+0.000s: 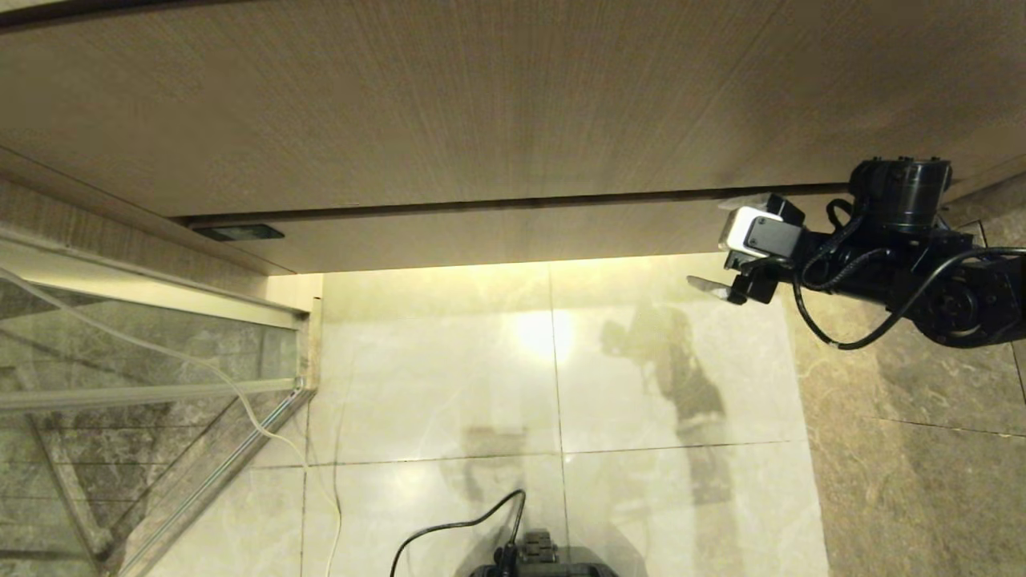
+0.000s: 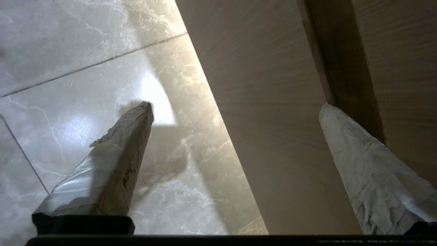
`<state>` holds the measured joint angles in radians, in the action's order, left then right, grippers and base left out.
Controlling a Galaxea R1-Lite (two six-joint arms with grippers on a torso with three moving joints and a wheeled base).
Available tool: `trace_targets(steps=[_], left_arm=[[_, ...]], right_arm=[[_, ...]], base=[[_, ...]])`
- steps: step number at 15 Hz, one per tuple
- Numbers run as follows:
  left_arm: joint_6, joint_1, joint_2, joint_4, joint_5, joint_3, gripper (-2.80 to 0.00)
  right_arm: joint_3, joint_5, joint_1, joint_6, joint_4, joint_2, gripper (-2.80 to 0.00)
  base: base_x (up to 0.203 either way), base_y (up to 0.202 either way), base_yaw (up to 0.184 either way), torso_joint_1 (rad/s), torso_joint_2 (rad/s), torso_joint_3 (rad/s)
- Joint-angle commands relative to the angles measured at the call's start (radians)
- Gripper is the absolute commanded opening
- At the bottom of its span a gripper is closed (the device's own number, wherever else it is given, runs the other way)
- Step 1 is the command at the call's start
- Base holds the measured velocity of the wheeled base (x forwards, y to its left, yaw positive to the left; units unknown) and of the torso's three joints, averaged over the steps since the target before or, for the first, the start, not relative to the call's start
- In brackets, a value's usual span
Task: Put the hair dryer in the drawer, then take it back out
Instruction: Pull open the drawer
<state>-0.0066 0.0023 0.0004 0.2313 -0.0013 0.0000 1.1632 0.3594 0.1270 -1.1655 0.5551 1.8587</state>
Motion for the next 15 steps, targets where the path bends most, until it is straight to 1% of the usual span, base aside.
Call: trace_targets(steps=[1,15], left_arm=[[0.000,0.001,0.000,0.002,0.000,0.040,0.00],[0.000,0.001,0.000,0.002,0.000,0.040,0.00]], right_arm=[[0.000,0.003,0.000,-0.006,0.003,0.013,0.00],[0.000,0.004,0.002,-0.019,0.042,0.013,0.00]], base=[[0.000,0.000,0.000,0.000,0.00,0.000],[0.000,0.000,0.000,0.000,0.00,0.000]])
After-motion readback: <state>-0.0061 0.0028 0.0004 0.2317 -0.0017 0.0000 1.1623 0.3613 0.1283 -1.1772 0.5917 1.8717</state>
